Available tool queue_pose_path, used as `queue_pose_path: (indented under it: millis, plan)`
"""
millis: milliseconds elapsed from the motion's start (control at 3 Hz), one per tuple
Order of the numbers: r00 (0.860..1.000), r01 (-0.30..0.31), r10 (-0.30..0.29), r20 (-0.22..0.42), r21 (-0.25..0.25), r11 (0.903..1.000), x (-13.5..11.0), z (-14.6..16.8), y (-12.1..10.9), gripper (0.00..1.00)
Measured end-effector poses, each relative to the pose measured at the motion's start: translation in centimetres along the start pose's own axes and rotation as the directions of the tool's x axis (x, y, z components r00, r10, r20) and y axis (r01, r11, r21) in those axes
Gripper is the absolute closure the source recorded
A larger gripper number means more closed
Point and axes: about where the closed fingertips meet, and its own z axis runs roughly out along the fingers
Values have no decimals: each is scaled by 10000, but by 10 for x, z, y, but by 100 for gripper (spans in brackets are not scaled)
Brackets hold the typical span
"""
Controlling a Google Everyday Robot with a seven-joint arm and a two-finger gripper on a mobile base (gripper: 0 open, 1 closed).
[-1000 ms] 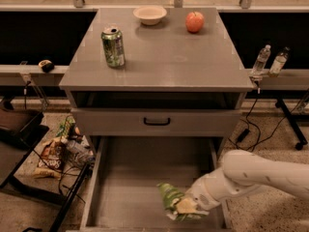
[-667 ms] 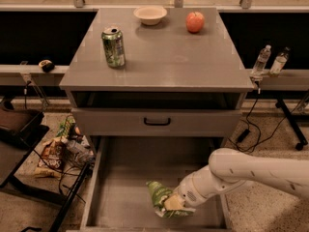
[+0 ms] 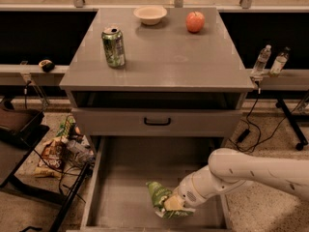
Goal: Place green jalapeno chip bag into middle drawer
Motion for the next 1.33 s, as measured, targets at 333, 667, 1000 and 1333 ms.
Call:
queue_pose_path:
  millis: [333, 667, 1000, 1333]
  plan:
    - [10000, 0, 0, 0, 0, 10000, 0, 0, 0, 27]
    - [10000, 0, 0, 0, -1, 10000, 0, 0, 0, 4]
    - [10000, 46, -46, -2, 24, 10000, -1, -2, 2, 0]
    - [9974, 720, -719, -42, 403, 9966, -11, -30, 27, 0]
